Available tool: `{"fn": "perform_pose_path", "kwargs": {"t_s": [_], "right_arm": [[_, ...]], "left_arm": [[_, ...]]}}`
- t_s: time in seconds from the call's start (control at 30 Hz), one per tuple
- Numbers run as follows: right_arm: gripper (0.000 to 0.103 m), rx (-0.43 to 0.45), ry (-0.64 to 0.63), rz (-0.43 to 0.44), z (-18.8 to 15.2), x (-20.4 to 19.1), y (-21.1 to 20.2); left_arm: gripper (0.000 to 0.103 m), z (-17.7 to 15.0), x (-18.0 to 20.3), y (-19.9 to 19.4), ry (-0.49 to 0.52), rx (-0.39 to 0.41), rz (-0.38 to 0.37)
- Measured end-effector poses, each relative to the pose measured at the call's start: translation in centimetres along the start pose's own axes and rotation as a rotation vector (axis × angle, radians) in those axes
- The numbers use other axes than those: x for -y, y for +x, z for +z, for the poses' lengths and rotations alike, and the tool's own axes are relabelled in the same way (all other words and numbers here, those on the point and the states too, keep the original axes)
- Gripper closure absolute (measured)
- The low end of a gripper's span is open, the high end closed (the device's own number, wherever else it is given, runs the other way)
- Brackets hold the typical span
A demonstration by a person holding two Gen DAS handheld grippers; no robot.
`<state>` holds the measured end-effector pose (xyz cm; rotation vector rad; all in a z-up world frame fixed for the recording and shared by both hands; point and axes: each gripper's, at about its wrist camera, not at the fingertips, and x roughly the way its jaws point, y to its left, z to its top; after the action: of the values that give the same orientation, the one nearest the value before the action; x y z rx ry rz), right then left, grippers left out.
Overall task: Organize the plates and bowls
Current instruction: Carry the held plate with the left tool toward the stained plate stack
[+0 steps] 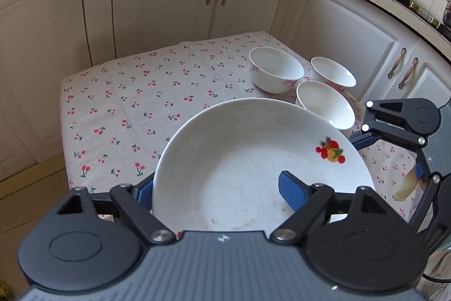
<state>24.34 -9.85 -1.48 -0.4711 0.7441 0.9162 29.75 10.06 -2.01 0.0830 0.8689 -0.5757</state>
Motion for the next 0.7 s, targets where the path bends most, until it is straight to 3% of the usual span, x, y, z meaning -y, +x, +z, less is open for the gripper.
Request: {"fn": "perform_pose_path", "kwargs": {"t_s": [0.7], "right_arm": [[0.010,-0.056,0.048,0.004,-2.5,-3.6,0.5]], "left_arm": [[0.017,-4.2,1.2,1.1,-0.013,-0.056,-0.019]]}}
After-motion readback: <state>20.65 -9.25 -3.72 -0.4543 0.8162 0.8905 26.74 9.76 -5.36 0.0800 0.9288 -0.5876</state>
